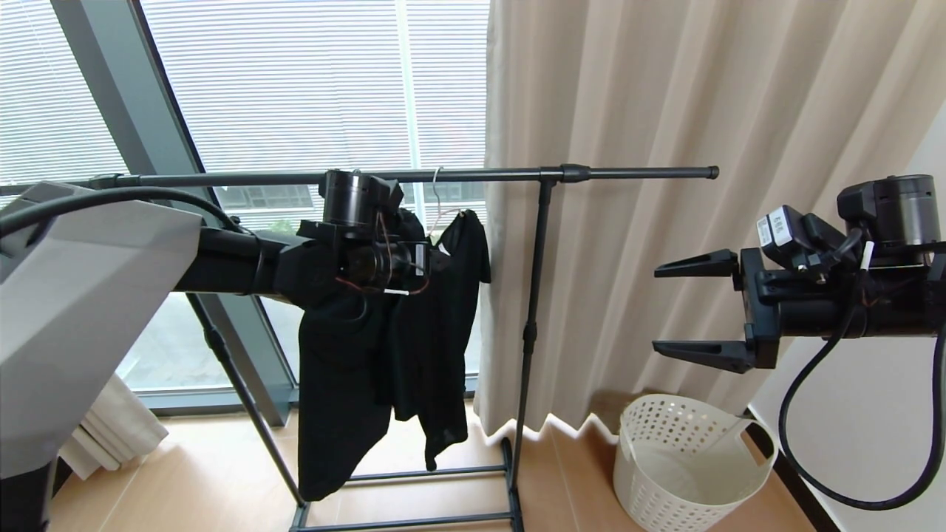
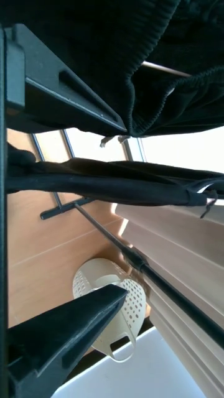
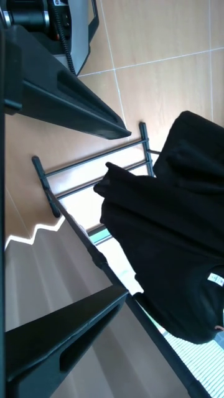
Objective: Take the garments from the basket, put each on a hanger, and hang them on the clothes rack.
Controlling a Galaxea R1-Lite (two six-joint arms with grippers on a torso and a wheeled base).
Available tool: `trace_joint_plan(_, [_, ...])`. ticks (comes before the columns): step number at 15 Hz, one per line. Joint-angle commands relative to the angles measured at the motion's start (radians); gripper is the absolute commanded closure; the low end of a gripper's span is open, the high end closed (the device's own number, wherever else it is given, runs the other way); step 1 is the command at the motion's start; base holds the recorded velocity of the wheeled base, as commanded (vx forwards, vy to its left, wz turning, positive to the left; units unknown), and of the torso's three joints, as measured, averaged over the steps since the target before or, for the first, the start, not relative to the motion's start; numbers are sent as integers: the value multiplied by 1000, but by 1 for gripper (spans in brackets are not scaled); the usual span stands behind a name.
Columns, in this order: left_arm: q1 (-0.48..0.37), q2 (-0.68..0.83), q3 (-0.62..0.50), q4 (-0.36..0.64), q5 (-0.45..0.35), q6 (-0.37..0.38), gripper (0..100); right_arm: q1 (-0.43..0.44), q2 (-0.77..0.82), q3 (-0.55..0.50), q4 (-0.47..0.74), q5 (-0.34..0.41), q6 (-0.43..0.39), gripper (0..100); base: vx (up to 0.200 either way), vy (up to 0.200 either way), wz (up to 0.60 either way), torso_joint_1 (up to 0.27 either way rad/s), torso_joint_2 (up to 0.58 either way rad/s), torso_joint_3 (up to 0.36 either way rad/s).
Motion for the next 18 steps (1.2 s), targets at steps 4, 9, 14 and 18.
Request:
trace_joint_plan(4, [-1, -237, 213, -2, 0, 1, 0, 1, -115, 60, 1, 1, 0, 0, 0, 0, 0, 0, 0, 0])
trace_joint_plan(9, [12, -562, 553, -4, -5, -2, 0, 10, -342, 215, -1, -39, 0, 0, 0, 0, 0, 0, 0, 0])
trace_joint_plan(14, [15, -823, 842, -10, -6, 1, 0, -70, -497, 315, 1, -114, 29, 0, 0, 0, 0, 0, 0, 0])
trace_joint_plan(18, [-5, -1014, 1012, -9, -5, 7, 0, -300, -544, 355, 4, -114, 84, 0, 0, 0, 0, 0, 0, 0])
